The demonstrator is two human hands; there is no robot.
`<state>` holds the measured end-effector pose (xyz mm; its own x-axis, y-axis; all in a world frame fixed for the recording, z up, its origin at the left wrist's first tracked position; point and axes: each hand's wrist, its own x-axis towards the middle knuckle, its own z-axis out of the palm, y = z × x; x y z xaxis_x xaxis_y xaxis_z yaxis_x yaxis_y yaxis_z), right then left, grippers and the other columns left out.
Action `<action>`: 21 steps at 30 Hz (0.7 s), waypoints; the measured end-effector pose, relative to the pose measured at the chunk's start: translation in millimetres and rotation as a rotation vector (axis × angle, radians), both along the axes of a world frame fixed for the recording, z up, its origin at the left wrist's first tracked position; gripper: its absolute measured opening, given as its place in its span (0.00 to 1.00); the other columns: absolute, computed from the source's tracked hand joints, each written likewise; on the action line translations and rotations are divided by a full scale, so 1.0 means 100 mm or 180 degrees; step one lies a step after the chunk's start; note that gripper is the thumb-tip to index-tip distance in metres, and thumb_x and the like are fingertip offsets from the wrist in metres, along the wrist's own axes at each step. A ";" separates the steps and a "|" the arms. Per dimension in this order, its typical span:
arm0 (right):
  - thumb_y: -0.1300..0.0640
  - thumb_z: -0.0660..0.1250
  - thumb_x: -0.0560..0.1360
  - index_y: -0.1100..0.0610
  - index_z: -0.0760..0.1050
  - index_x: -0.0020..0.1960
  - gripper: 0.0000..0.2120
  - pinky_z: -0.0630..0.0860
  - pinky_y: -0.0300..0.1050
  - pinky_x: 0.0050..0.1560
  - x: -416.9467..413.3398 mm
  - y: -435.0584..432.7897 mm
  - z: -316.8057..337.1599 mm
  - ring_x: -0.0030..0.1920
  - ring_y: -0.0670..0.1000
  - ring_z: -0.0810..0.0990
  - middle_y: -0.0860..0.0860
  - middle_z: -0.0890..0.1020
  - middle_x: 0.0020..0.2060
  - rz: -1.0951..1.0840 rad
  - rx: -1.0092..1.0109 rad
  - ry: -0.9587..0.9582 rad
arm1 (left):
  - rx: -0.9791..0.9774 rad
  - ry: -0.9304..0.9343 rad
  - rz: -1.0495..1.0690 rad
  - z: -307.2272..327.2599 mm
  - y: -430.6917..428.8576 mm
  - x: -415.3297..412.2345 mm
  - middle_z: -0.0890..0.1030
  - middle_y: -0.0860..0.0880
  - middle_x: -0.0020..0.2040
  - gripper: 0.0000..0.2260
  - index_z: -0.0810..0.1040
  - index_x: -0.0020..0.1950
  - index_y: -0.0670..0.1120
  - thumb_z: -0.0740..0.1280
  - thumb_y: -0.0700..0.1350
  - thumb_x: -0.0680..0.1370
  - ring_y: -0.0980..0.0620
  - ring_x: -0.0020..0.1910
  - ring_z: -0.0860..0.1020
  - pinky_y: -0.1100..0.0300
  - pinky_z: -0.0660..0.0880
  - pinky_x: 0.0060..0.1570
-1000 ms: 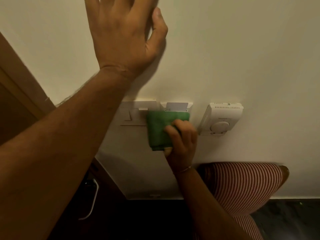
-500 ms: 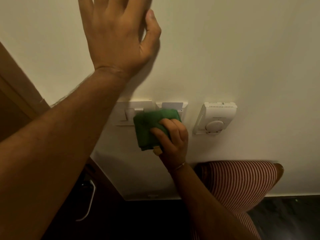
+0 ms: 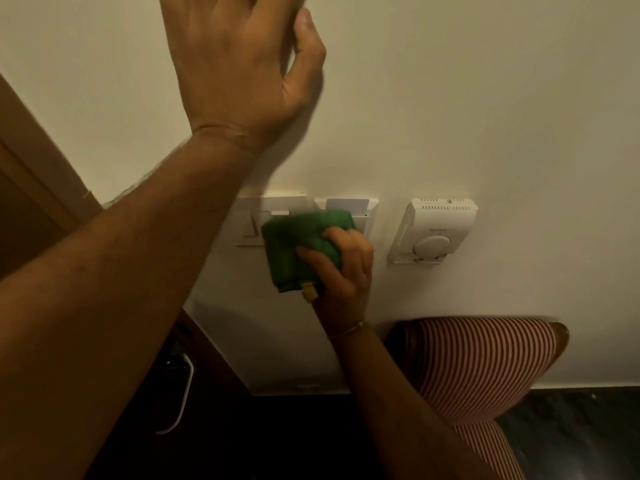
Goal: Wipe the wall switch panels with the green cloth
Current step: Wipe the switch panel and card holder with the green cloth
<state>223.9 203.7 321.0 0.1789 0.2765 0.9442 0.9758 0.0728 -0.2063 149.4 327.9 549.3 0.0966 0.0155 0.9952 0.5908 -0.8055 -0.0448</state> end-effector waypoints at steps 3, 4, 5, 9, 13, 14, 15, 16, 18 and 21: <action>0.61 0.79 0.71 0.51 0.80 0.56 0.16 0.70 0.47 0.72 0.16 -0.15 -0.04 0.63 0.59 0.74 0.56 0.74 0.61 -0.0024 0.0124 0.0294 | 0.0067 -0.0031 0.0077 0.02 0.01 0.00 0.85 0.34 0.55 0.14 0.85 0.60 0.37 0.71 0.45 0.81 0.32 0.56 0.83 0.38 0.78 0.59; 0.63 0.78 0.72 0.51 0.80 0.55 0.15 0.73 0.51 0.68 0.21 -0.20 -0.06 0.62 0.60 0.75 0.57 0.75 0.60 -0.0064 0.0215 0.0594 | 0.0089 -0.0026 0.0042 0.02 0.01 0.01 0.85 0.35 0.55 0.14 0.85 0.60 0.37 0.71 0.45 0.81 0.33 0.57 0.82 0.38 0.78 0.59; 0.65 0.79 0.71 0.52 0.80 0.53 0.15 0.76 0.56 0.64 0.23 -0.22 -0.06 0.61 0.61 0.76 0.58 0.76 0.59 -0.0100 0.0330 0.0923 | 0.0116 -0.0023 -0.0012 0.03 0.02 0.01 0.85 0.35 0.55 0.14 0.85 0.60 0.37 0.71 0.45 0.81 0.36 0.57 0.81 0.38 0.78 0.58; 0.66 0.78 0.71 0.52 0.80 0.51 0.15 0.75 0.56 0.62 0.14 -0.14 -0.08 0.63 0.56 0.74 0.56 0.75 0.58 -0.0066 0.0443 0.0972 | 0.0199 -0.0003 -0.0060 0.03 0.03 0.01 0.85 0.36 0.51 0.12 0.86 0.56 0.38 0.71 0.45 0.80 0.37 0.52 0.83 0.43 0.78 0.55; 0.56 0.76 0.73 0.52 0.79 0.54 0.11 0.66 0.41 0.74 0.00 0.05 -0.04 0.63 0.57 0.73 0.55 0.75 0.61 0.0084 0.0138 -0.0022 | 0.0151 0.0000 0.0050 0.02 0.01 0.02 0.85 0.35 0.54 0.13 0.85 0.58 0.37 0.70 0.46 0.81 0.33 0.53 0.84 0.40 0.78 0.58; 0.57 0.79 0.72 0.51 0.78 0.55 0.14 0.67 0.41 0.73 0.01 0.06 -0.02 0.62 0.58 0.74 0.55 0.75 0.61 0.0033 0.0097 -0.0118 | 0.0128 -0.0003 0.0057 0.02 0.01 0.02 0.85 0.35 0.54 0.13 0.85 0.59 0.37 0.70 0.46 0.81 0.32 0.54 0.84 0.39 0.77 0.59; 0.57 0.80 0.72 0.51 0.78 0.55 0.16 0.69 0.42 0.71 0.02 0.06 -0.01 0.62 0.58 0.74 0.55 0.75 0.61 -0.0005 0.0080 -0.0164 | 0.0095 0.0005 0.0051 0.02 0.01 0.01 0.85 0.34 0.55 0.13 0.85 0.59 0.37 0.70 0.45 0.81 0.31 0.55 0.84 0.38 0.77 0.59; 0.57 0.80 0.72 0.51 0.78 0.55 0.16 0.69 0.42 0.71 0.06 0.03 -0.01 0.62 0.58 0.74 0.55 0.75 0.62 -0.0031 0.0093 -0.0186 | 0.0070 0.0016 0.0050 0.02 0.01 0.01 0.85 0.34 0.55 0.13 0.85 0.59 0.37 0.71 0.45 0.81 0.31 0.55 0.83 0.38 0.77 0.59; 0.57 0.77 0.74 0.51 0.78 0.54 0.11 0.67 0.41 0.72 0.17 -0.09 -0.06 0.62 0.59 0.74 0.55 0.75 0.61 -0.0072 0.0189 -0.0025 | 0.0058 0.0036 0.0061 0.02 0.01 0.00 0.85 0.34 0.55 0.12 0.85 0.59 0.37 0.71 0.45 0.81 0.32 0.55 0.84 0.39 0.77 0.58; 0.64 0.80 0.73 0.53 0.80 0.51 0.13 0.71 0.46 0.66 0.29 -0.22 -0.15 0.60 0.60 0.75 0.56 0.76 0.58 -0.0141 0.0325 0.0669 | 0.0027 0.0056 0.0022 0.02 0.00 0.00 0.85 0.35 0.53 0.12 0.86 0.56 0.37 0.71 0.45 0.81 0.32 0.53 0.84 0.40 0.78 0.57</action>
<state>253.3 181.4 306.5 0.3843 0.1690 0.9076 0.9149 0.0616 -0.3989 149.1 327.7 550.9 0.1139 0.0078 0.9935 0.5956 -0.8009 -0.0620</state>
